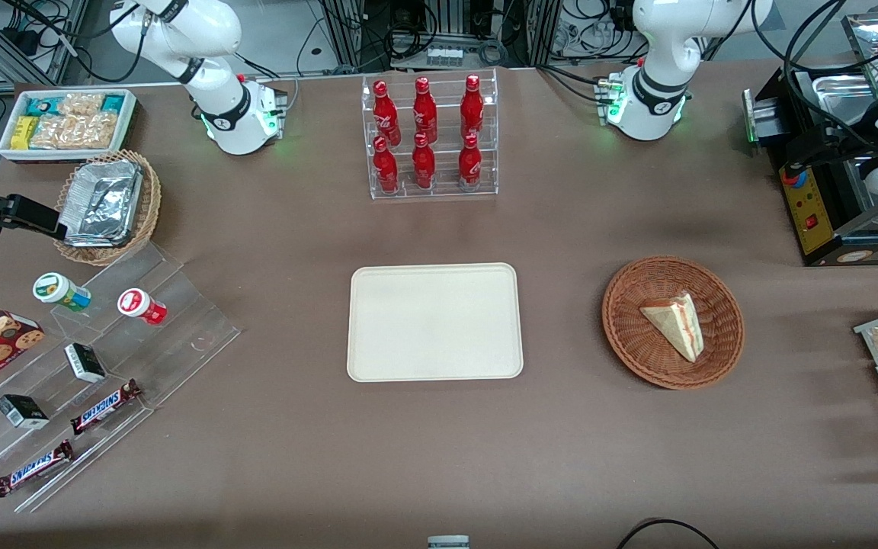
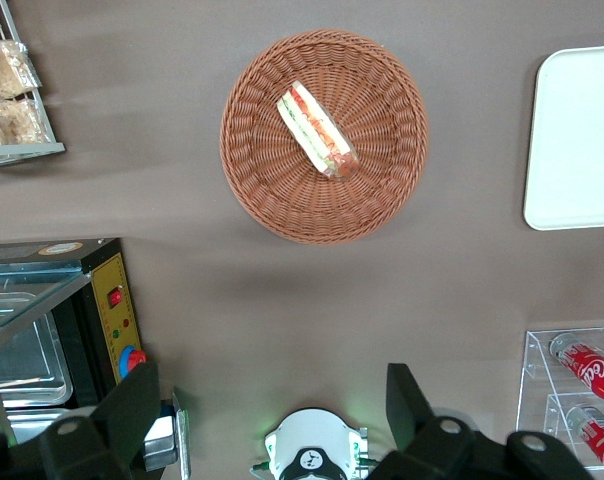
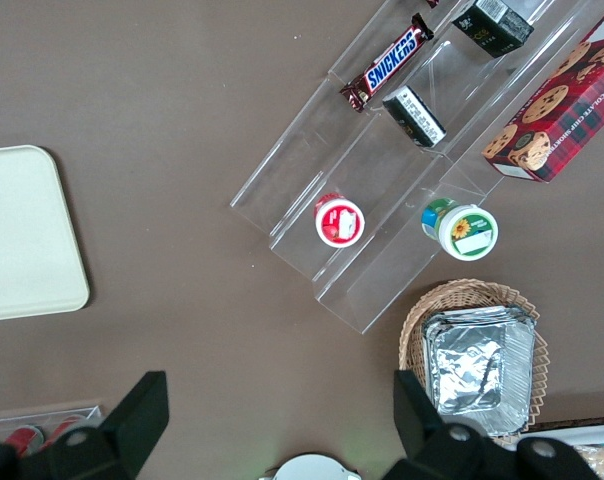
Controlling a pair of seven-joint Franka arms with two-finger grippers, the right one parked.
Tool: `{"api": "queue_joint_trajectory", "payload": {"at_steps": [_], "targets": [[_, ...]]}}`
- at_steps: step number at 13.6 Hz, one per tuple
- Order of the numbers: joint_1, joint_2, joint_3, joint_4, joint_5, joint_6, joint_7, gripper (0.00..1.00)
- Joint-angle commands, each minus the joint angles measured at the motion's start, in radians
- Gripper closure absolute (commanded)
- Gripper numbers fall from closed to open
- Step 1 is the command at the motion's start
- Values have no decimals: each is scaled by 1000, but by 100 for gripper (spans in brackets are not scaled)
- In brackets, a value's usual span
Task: Place sandwich from basket to tray
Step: 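Move the left gripper over the sandwich in the wicker basket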
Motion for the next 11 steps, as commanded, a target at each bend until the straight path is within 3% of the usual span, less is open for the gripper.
{"api": "queue_joint_trajectory", "payload": {"at_steps": [1,7,11], "targets": [[15,-9,-10,-1,6,-3,17,0],[14,69,-11,-51,18,77,-7,0],[25,63,-6,-247,18,293,-119,0]]}}
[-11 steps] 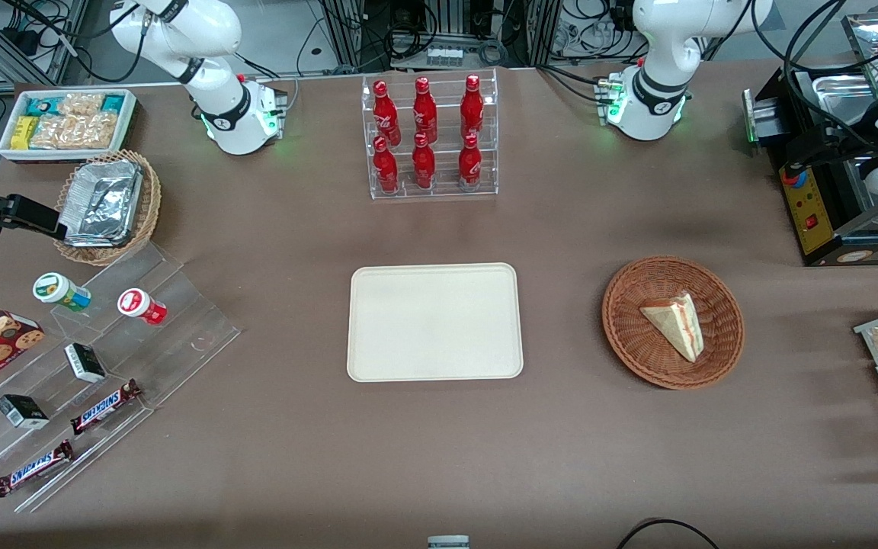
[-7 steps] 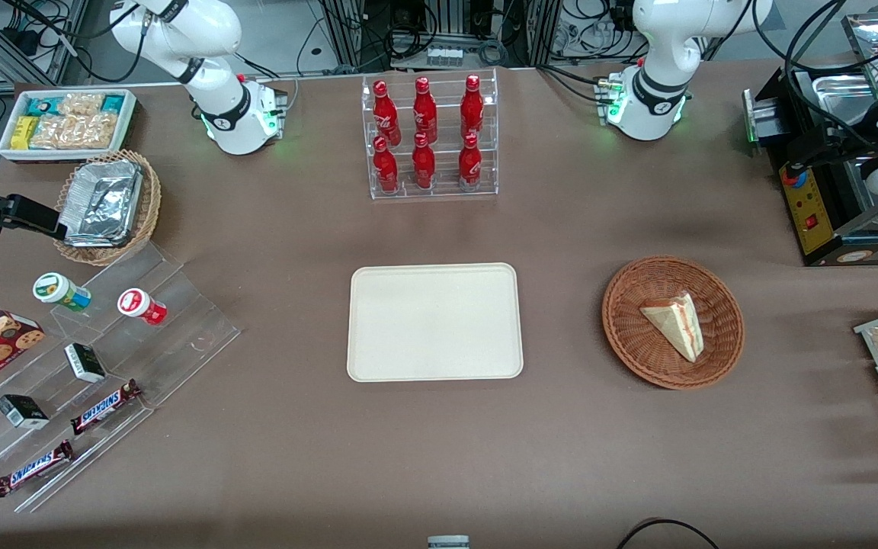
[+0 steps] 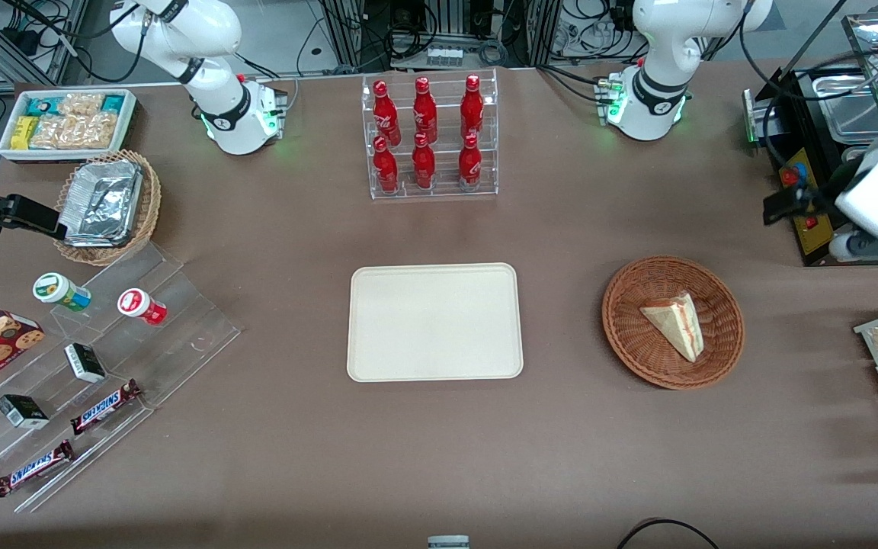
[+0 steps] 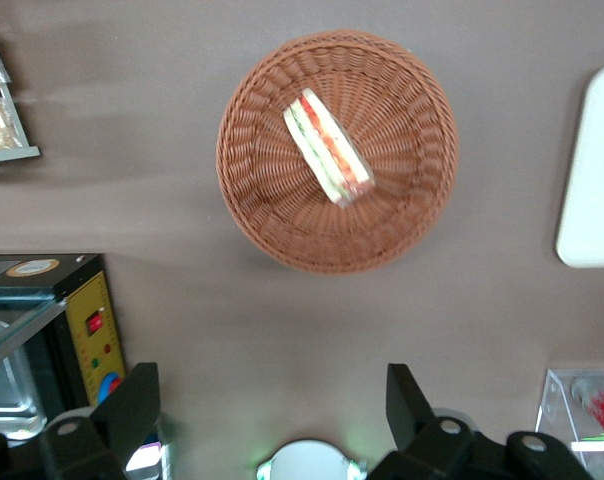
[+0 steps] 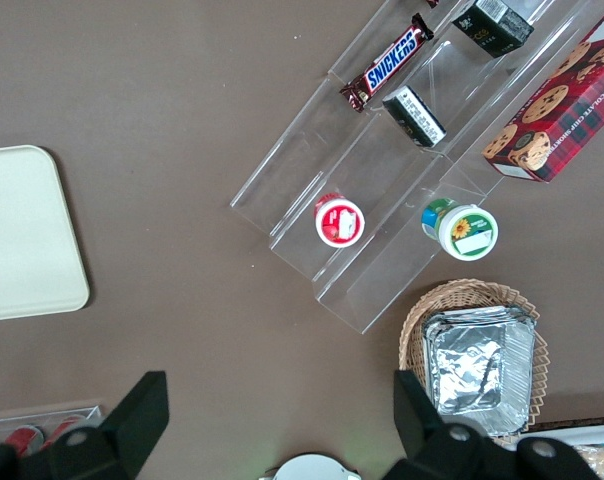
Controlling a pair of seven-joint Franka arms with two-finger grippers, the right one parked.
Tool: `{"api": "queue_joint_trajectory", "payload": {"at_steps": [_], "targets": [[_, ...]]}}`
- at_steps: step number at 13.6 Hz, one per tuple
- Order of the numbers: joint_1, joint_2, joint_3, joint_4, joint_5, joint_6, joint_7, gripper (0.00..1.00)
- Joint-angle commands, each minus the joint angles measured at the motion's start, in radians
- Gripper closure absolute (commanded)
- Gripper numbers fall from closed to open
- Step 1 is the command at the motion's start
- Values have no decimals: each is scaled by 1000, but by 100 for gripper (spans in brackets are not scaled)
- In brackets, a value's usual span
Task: Place sandwich from basket to tray
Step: 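Move the left gripper over the sandwich in the wicker basket, then lower the left gripper and close it on the wrapped sandwich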
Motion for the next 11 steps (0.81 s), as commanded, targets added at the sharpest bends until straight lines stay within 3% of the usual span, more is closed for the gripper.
{"api": "queue_joint_trajectory", "payload": {"at_steps": [1,6,11], "targets": [[8,-28,-7,-159,16,162,-133,0],[-6,-31,-15,-390,16,464,-489,0],[-6,4,-15,-574,1,748,-671,0]]}}
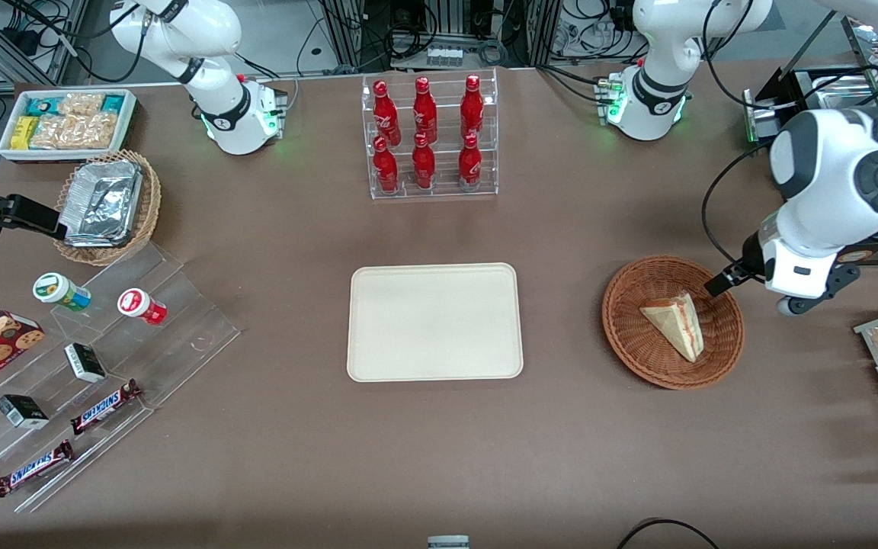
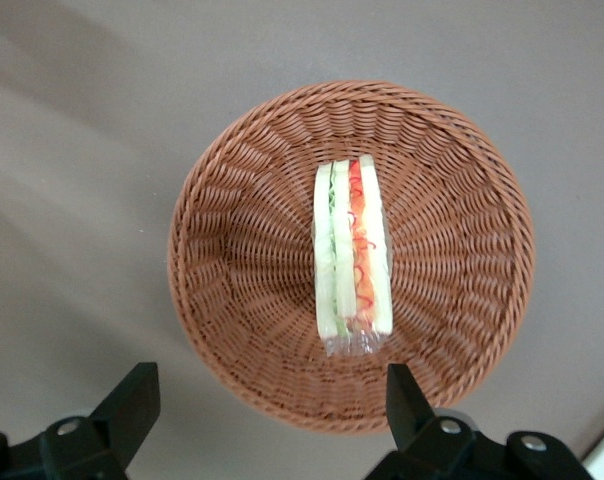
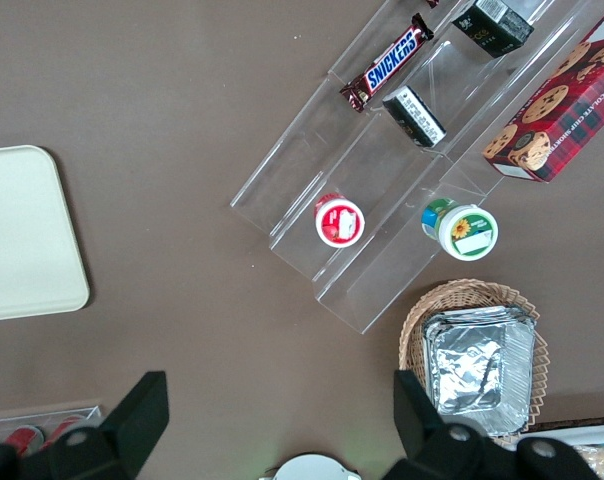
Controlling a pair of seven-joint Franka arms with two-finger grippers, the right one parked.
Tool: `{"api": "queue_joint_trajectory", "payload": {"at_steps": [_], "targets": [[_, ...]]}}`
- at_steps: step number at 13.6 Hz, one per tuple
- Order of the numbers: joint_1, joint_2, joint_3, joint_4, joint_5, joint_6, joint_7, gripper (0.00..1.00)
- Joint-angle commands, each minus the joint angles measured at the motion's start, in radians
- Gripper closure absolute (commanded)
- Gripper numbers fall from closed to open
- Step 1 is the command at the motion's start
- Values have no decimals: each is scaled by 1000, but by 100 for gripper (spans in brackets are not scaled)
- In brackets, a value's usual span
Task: Place sandwich from basket to tray
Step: 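Lower the left gripper and close it on the wrapped sandwich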
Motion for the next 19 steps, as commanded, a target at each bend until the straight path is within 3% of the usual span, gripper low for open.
{"api": "queue_joint_trajectory", "payload": {"at_steps": [1,6,17,18,19], "targets": [[-4,6,-3,-102,1,153,-101,0],[-87,81,-1,-127,1,261,-162,0],[-76,196,8,-161,30,464,-165,0],[-76,207,11,-161,30,473,-165,3],[-76,209,23,-161,35,474,-165,18]]}}
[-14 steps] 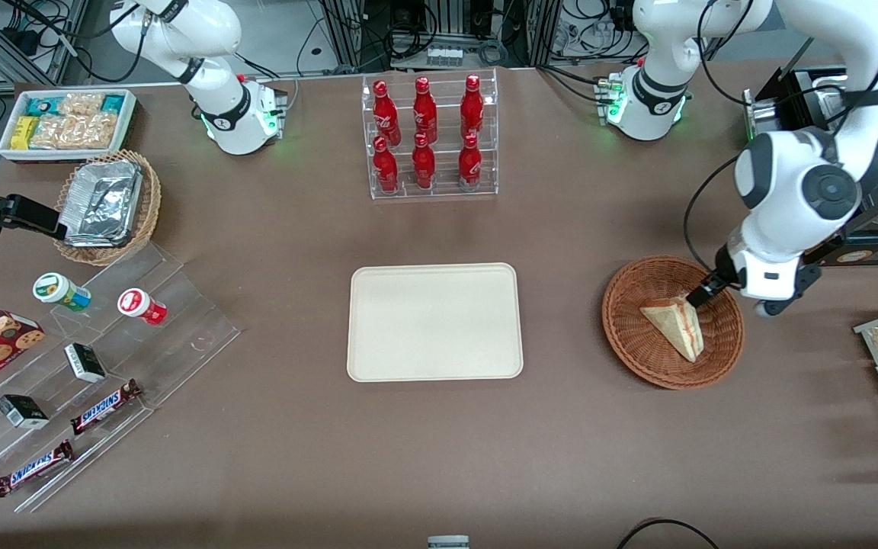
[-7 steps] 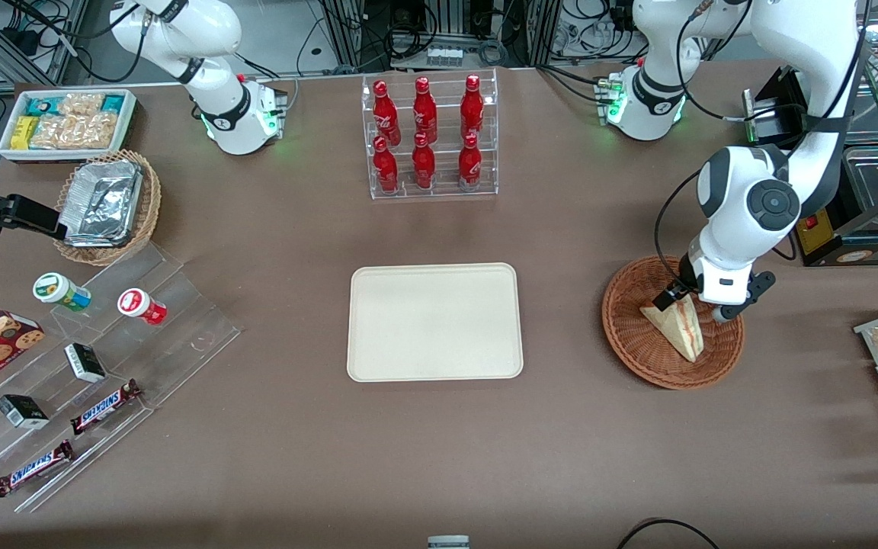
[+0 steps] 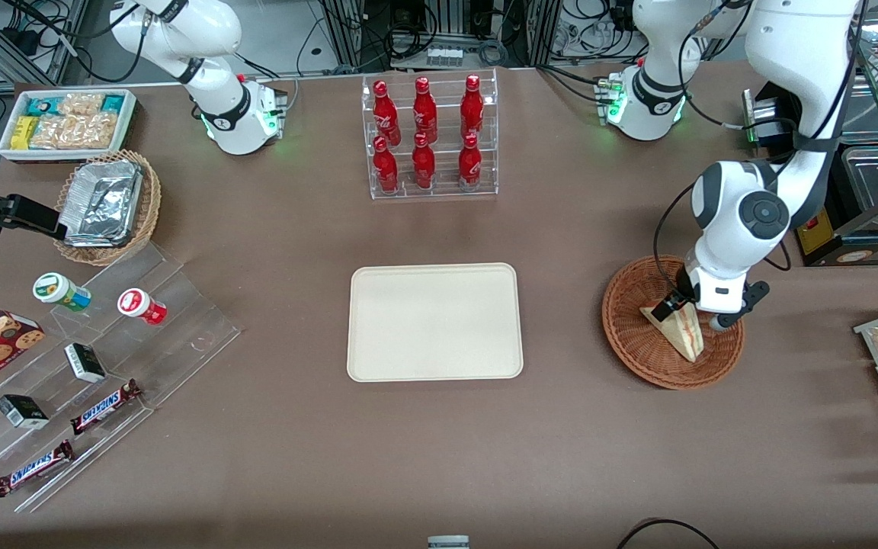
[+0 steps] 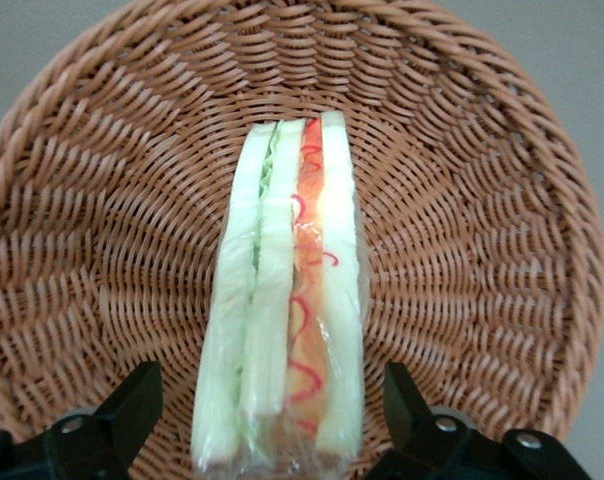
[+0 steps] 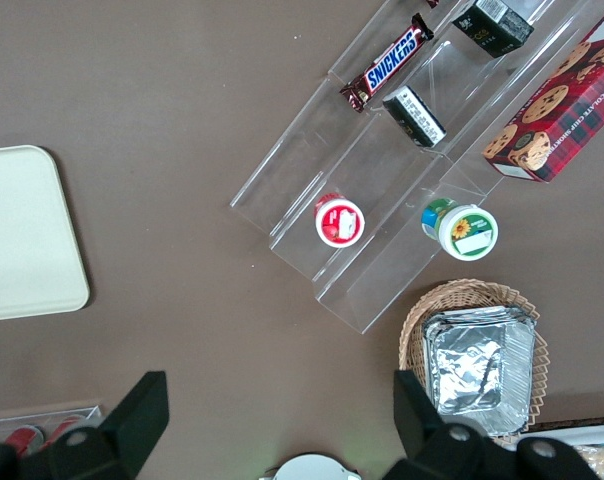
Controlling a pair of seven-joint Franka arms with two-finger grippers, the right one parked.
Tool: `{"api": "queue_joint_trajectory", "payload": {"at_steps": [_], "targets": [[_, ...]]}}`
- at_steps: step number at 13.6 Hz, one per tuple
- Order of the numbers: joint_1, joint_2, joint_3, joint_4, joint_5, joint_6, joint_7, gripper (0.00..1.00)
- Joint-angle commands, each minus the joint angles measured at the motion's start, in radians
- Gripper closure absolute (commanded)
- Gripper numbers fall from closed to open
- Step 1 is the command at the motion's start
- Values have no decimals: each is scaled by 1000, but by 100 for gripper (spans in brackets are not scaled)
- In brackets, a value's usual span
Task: Place sandwich from basket to tray
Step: 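Lower the left gripper and close it on the wrapped sandwich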
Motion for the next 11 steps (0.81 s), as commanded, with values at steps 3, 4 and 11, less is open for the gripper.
{"api": "queue_joint_trajectory", "payload": {"at_steps": [3,4,11], "targets": [[-2,6,26,8,27,19,-13,75],[-2,3,26,9,27,18,-13,78],[-84,-141,17,92,36,-282,-7,77]]}}
